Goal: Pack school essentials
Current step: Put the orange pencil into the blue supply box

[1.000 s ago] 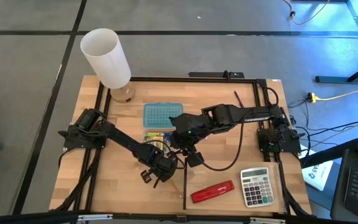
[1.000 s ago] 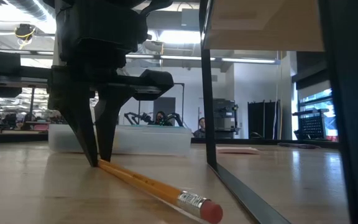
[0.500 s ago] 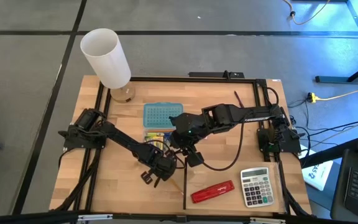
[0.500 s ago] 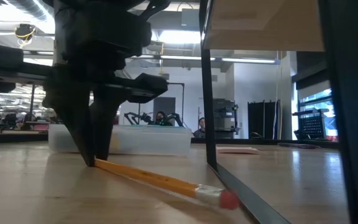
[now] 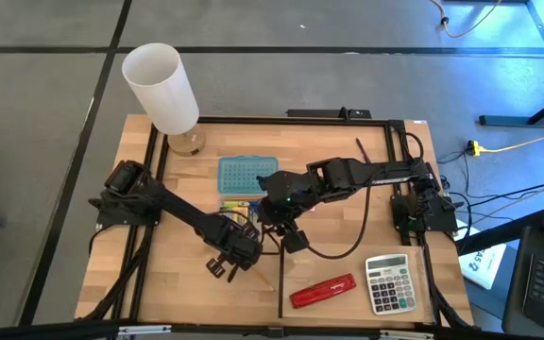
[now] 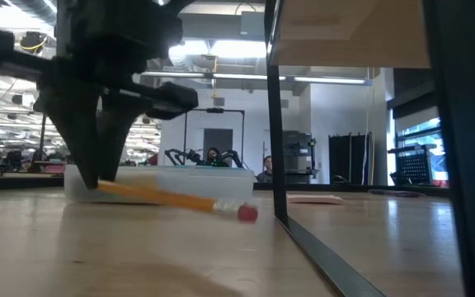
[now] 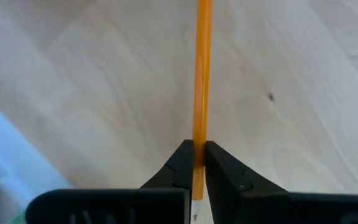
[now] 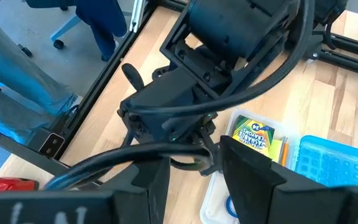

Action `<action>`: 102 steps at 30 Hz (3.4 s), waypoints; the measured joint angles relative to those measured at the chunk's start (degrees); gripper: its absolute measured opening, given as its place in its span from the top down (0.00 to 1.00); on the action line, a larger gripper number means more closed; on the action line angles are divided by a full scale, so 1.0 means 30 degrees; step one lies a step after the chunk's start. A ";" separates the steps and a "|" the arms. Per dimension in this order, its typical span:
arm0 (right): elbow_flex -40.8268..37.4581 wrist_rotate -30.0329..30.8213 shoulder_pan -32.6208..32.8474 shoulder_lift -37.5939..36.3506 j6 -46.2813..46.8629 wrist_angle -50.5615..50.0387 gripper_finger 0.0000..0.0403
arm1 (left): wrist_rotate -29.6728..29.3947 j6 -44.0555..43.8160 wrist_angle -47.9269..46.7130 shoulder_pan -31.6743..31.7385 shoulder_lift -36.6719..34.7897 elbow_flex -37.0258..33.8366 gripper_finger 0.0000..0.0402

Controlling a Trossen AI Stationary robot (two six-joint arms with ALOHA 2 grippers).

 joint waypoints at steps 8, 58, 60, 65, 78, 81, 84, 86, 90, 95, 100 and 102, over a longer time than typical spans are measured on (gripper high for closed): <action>0.0000 0.0000 0.0000 0.0000 0.0000 0.0298 0.65 | -0.1244 -0.1685 -0.1385 0.0070 -0.1125 0.0029 0.96; -0.0036 -0.0015 0.0007 0.0000 0.0000 0.0725 0.65 | -0.2241 -1.2088 -0.2609 -0.3957 -0.2914 -0.1814 0.96; -0.0036 -0.0015 0.0000 0.0000 0.0000 0.0728 0.65 | -0.2577 -1.2596 -0.2631 -0.4194 -0.2914 -0.1814 0.96; -0.0036 -0.0015 0.0000 0.0000 0.0000 0.0728 0.65 | -0.3233 -1.3632 -0.2975 -0.4552 -0.2994 -0.1814 0.96; -0.0036 -0.0015 0.0000 0.0000 0.0000 0.0717 0.65 | -0.4146 -1.5329 -0.5046 -0.4546 -0.4489 -0.1821 0.96; -0.0036 -0.0012 0.0000 0.0000 0.0000 0.0718 0.65 | -0.4549 -1.5702 -0.5739 -0.4474 -0.5205 -0.1821 0.96; -0.0036 -0.0013 0.0000 0.0000 0.0000 0.0728 0.65 | -0.4794 -1.6056 -0.5947 -0.4104 -0.5894 -0.1821 0.96; -0.0036 -0.0015 0.0000 0.0000 0.0000 0.0728 0.65 | -0.4867 -1.6052 -0.5942 -0.3740 -0.6189 -0.1821 0.96; -0.0036 -0.0008 0.0000 0.0000 0.0000 0.0750 0.65 | -0.5117 -1.5603 -0.6213 -0.3174 -0.6484 -0.1821 0.96; -0.0036 -0.0010 0.0000 0.0000 0.0000 0.0764 0.65 | -0.5167 -1.4758 -0.5974 -0.2510 -0.6469 -0.1893 0.96; -0.0036 -0.0012 0.0000 0.0000 0.0000 0.0764 0.65 | -0.5002 -1.4273 -0.5618 -0.1929 -0.6462 -0.2381 0.96; -0.0036 -0.0008 0.0000 0.0000 0.0000 0.0764 0.65 | -0.4585 -1.3897 -0.5449 -0.1691 -0.6455 -0.2636 0.96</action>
